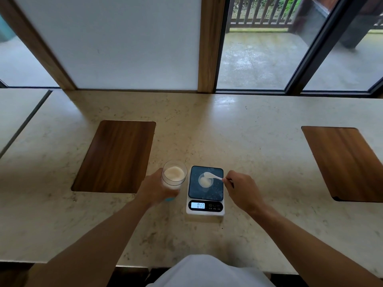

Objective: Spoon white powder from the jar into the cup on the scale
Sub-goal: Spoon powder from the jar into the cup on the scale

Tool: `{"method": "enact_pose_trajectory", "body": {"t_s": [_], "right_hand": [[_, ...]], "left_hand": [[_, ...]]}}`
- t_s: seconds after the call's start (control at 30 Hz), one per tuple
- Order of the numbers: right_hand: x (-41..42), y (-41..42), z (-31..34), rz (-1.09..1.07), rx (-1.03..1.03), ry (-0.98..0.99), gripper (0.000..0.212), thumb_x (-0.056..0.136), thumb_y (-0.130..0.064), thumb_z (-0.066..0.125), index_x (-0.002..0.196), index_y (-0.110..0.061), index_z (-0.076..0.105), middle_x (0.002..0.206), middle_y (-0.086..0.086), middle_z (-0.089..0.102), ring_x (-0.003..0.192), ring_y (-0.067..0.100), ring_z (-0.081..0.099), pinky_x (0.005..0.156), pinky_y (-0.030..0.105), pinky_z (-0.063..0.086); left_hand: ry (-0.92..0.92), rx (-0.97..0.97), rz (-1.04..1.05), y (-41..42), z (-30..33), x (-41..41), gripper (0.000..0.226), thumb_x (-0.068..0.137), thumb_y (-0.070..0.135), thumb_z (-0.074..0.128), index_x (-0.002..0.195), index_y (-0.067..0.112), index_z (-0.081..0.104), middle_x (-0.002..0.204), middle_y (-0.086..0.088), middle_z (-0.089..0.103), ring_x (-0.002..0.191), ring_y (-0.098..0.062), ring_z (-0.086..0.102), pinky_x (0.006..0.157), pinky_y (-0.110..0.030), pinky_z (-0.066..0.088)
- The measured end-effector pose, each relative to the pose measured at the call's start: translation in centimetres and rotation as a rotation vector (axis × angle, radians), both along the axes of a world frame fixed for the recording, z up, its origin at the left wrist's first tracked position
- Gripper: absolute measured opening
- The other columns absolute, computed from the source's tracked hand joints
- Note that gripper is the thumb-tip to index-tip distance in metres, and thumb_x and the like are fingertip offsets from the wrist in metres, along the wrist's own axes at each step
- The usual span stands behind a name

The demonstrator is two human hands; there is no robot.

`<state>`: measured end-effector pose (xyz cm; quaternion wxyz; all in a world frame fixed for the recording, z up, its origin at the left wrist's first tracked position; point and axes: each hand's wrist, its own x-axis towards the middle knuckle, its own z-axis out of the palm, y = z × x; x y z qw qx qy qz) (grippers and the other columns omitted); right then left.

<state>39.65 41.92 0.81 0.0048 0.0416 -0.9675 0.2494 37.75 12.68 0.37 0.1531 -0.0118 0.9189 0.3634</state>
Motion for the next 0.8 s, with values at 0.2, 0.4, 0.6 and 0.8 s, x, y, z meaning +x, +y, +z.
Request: {"method": "enact_pose_trajectory", "body": {"t_s": [0.2,0.4,0.6,0.8], "right_hand": [[0.9,0.2,0.4,0.115,0.019,0.084,0.019,0.095,-0.014,0.062,0.078,-0.007,0.062,0.066,0.001,0.058,0.051,0.014,0.046,0.047,0.021,0.033],[1.3,0.5,0.6,0.119,0.01,0.143,0.016,0.093,-0.013,0.065,0.079,-0.006,0.065,0.067,0.006,0.064,0.05,0.015,0.049,0.045,0.026,0.042],[0.5,0.2,1.2,-0.128,-0.165,0.125,0.014,0.093,-0.016,0.066,0.085,-0.005,0.071,0.069,0.002,0.068,0.052,0.009,0.056,0.049,0.02,0.047],[-0.4,-1.1,2.6,-0.203,-0.315,0.135,0.017,0.093,-0.02,0.066,0.088,-0.005,0.072,0.072,-0.004,0.066,0.057,-0.001,0.055,0.048,0.005,0.039]], "left_hand": [[0.012,-0.012,-0.011,0.2,-0.1,0.1,0.082,0.063,0.05,0.089,0.134,0.028,0.053,0.122,0.005,0.068,0.109,-0.019,0.065,0.098,-0.044,0.054],[0.03,-0.021,-0.046,0.4,0.1,-0.2,0.079,0.068,0.049,0.088,0.136,0.026,0.052,0.126,0.003,0.067,0.112,-0.02,0.064,0.101,-0.043,0.053],[0.022,-0.047,-0.055,0.8,0.2,-0.5,0.076,0.069,0.05,0.087,0.133,0.026,0.054,0.123,0.004,0.068,0.108,-0.018,0.065,0.098,-0.039,0.054],[0.007,-0.089,-0.086,0.9,0.3,-0.3,0.079,0.066,0.056,0.085,0.132,0.026,0.053,0.12,0.004,0.069,0.105,-0.018,0.066,0.095,-0.041,0.056]]}}
